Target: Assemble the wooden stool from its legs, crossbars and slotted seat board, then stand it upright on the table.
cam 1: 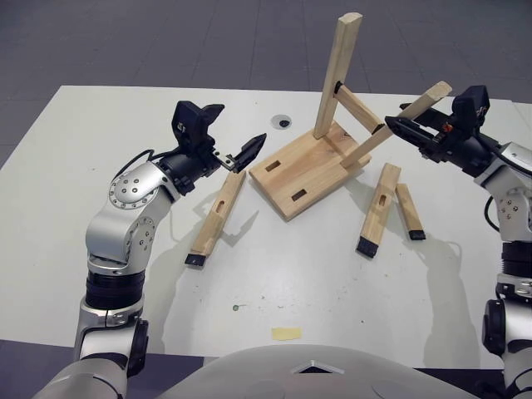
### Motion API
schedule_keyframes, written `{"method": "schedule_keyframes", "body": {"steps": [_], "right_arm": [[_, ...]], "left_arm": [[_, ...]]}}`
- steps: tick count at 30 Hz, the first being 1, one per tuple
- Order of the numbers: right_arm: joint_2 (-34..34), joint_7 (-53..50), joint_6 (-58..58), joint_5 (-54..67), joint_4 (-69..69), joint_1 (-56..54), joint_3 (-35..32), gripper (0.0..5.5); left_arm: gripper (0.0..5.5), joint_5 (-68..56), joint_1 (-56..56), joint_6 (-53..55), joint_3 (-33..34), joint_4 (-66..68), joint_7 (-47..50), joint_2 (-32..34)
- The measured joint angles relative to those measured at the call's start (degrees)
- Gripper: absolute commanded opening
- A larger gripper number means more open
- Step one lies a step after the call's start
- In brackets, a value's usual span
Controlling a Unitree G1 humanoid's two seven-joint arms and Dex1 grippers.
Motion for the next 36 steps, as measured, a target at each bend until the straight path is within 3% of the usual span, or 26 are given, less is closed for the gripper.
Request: {"method": "schedule_keyframes", "body": {"steps": [6, 11, 13, 22, 28, 36], "right_arm": [[-2.54, 8.38, 3.93, 2.71, -0.81, 1.04, 1.77, 2.08], [-1.25, 8.25, 4.46, 3.39, -3.38, 2.17, 2.51, 2.08], [0.23, 6.33, 3.27, 2.59, -4.45, 2.22, 2.93, 2.64], [9.19, -9.84, -2.84, -2.12, -11.71, 3.84, -0.59, 4.23], [20.0, -28.86, -5.2, -3.65, -16.49, 4.18, -5.42, 5.27], [29.47, -45.95, -12.38, -3.86, -23.01, 7.0, -14.07, 5.38]], "left_arm": [[5.4, 0.34, 0.28, -0.19, -0.19, 0.31, -0.46, -0.02], [5.4, 0.49, 0.44, 0.09, -0.93, 0.23, -0.6, -0.4], [5.4, 0.55, 0.64, 0.27, -1.26, 0.2, -0.99, -0.34], [5.4, 0.59, 1.15, 1.73, -1.97, 1.31, -3.02, 0.49], [5.4, 1.29, 0.99, 2.31, -2.04, 2.31, -3.83, 1.74], [5.4, 1.41, 0.42, 2.87, -2.27, 2.79, -4.24, 2.02]]}}
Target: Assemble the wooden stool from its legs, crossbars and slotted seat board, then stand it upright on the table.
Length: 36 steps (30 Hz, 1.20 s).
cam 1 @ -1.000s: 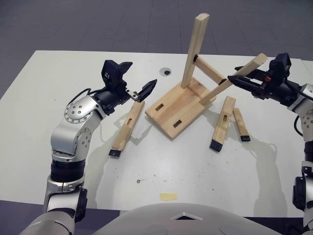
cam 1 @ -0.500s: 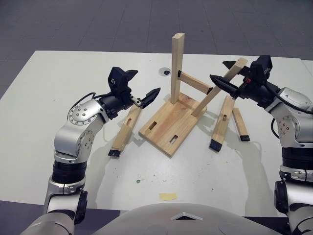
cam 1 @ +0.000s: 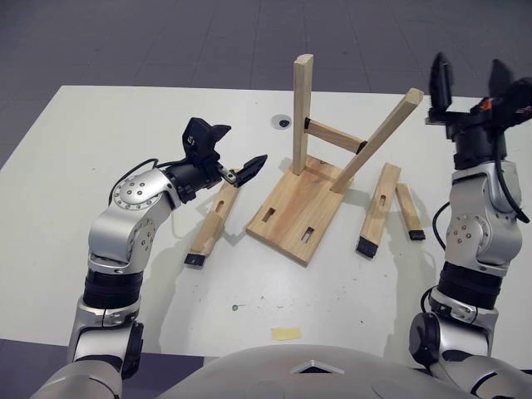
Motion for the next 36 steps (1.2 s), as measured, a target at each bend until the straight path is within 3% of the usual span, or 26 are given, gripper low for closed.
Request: {"method": "schedule_keyframes", "body": {"steps": [5, 12, 17, 24, 27, 31, 36], "right_arm": [[6.33, -10.26, -0.97, 2.71, -2.56, 3.47, -5.2, 5.38], [12.99, -12.11, 6.87, 0.54, -4.23, 9.02, 8.12, 5.38], [13.43, -11.66, 6.87, -0.63, -2.86, 5.95, 10.49, 5.38], [3.98, -4.17, 3.78, -0.64, 0.32, 9.37, 2.74, 5.38], [-0.93, 6.19, 4.36, 3.77, -0.49, 16.16, 1.07, 5.38], [-5.22, 9.84, 10.24, 9.08, 1.9, 20.86, -3.94, 5.38], [-14.48, 15.75, 18.18, 4.05, 7.91, 23.28, 1.56, 5.38]], "left_arm": [[5.4, 0.0, -0.14, 0.18, 0.27, 0.15, 0.24, 0.04], [5.4, 0.62, -0.57, 0.16, 0.07, 0.99, 0.62, -0.14], [5.4, 0.85, -0.57, 0.16, -0.87, 0.92, 0.88, -0.72], [5.4, 0.54, 2.94, 0.24, 0.13, -1.99, 4.83, -3.11], [5.4, -0.32, 5.78, 0.63, 2.99, -4.89, 7.74, -4.53], [5.4, -0.18, 9.09, 0.64, 7.36, -5.89, 11.81, -4.89], [5.4, -0.27, 10.27, 1.2, 7.78, -7.39, 15.17, -7.13]]}}
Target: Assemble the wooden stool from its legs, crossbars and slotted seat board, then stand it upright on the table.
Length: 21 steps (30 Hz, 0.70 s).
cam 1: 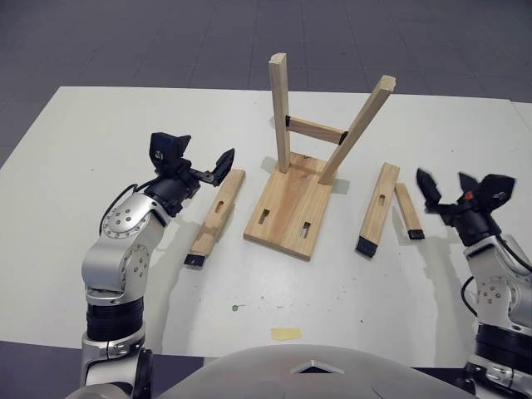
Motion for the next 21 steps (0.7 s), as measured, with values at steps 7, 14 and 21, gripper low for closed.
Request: {"method": "schedule_keyframes", "body": {"steps": [7, 14, 21], "right_arm": [[-5.25, 1.17, 6.86, -6.59, 2.98, -0.92, 5.89, 4.71], [-6.82, 1.04, 11.48, -8.15, 2.08, -1.18, 7.16, 3.72], [-9.68, 4.04, 14.45, -8.47, 0.23, -1.13, 10.22, 2.52]], "left_arm": [[5.4, 0.61, 0.33, 0.15, -1.43, -0.98, 2.17, -1.54], [5.4, 1.27, 0.75, 0.14, -1.7, -1.22, 3.41, -1.92], [5.4, 2.22, 1.92, 0.12, -2.07, -1.27, 4.72, -2.56]]}}
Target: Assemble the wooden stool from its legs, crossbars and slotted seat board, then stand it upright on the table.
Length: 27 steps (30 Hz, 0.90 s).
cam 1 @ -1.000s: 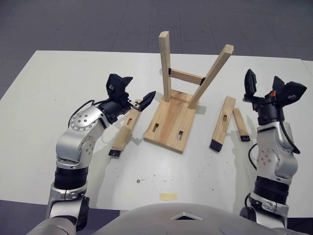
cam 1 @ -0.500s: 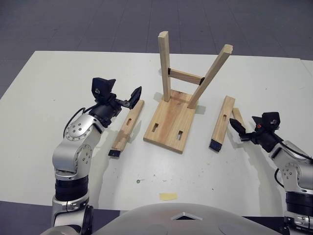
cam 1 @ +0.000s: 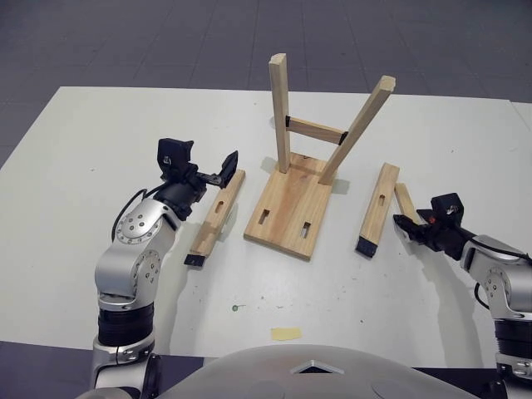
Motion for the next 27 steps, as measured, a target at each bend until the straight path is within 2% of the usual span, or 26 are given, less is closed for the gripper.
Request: {"method": "schedule_keyframes", "body": {"steps": [8, 14, 17, 22, 27], "right_arm": [[1.05, -1.58, 2.15, 0.48, 0.68, -1.2, -0.89, 1.3], [2.61, -3.65, 0.0, -1.04, 2.62, -3.42, -0.59, 1.29], [7.67, -11.96, -7.41, -4.2, 8.09, -7.05, -3.42, 1.29], [9.56, -20.61, -23.43, -7.69, 10.06, -17.82, -8.71, 1.29], [12.26, -23.31, -39.65, -12.08, 6.58, -27.27, -5.97, 1.29]], "left_arm": [[5.4, 0.59, 1.28, -0.02, -0.32, -0.8, 0.61, -1.17], [5.4, 0.61, 1.12, -0.01, -0.01, -0.73, 0.4, -1.05], [5.4, -0.3, -0.44, 0.13, 0.74, -0.4, 0.09, -1.23], [5.4, -8.52, -8.4, 3.15, 7.47, -0.5, 0.13, -1.35], [5.4, -27.91, -20.29, 8.55, 14.42, -1.68, -0.98, -1.09]]}}
